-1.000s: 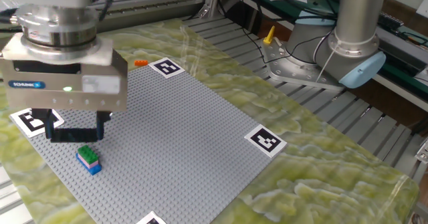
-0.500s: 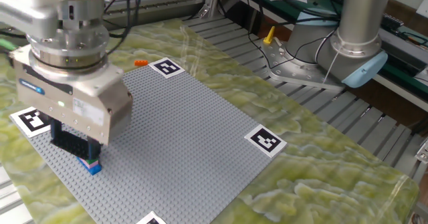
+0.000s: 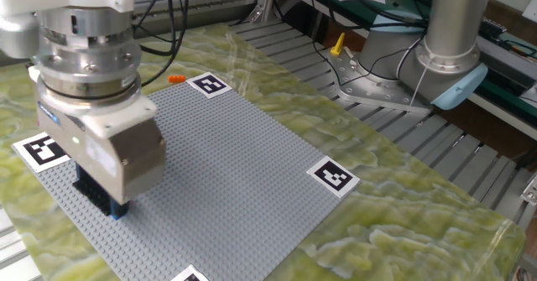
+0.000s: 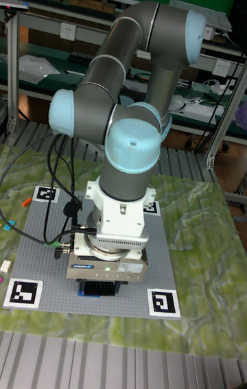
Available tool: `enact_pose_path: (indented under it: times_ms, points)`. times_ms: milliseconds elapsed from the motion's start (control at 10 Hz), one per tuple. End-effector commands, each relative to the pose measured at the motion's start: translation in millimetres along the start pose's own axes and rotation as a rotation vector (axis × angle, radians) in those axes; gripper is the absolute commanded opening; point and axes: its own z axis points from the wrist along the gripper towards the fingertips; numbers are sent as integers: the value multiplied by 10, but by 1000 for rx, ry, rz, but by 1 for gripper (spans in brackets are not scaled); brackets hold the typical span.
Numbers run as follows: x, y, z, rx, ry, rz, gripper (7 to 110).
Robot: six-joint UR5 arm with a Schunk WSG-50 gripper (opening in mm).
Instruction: Stack small Lego blocks one on top of the other
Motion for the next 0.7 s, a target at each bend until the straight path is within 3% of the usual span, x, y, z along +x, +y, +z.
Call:
enact_pose_path:
  times_ms: [0,100,200,300,400,500,600]
  points:
    - [-202,66,22,3,6,127,7]
    - [-213,249,59,-49,35,169,7]
    - [-241,91,67,24,33,153,7]
    - [-141,-96,-22,102,48,116,7]
    - [23,-4,-98,62,101,133,7]
    - [73,-60,-123,48,121,138,7]
    - [103,-23,-123,5,127,143,7]
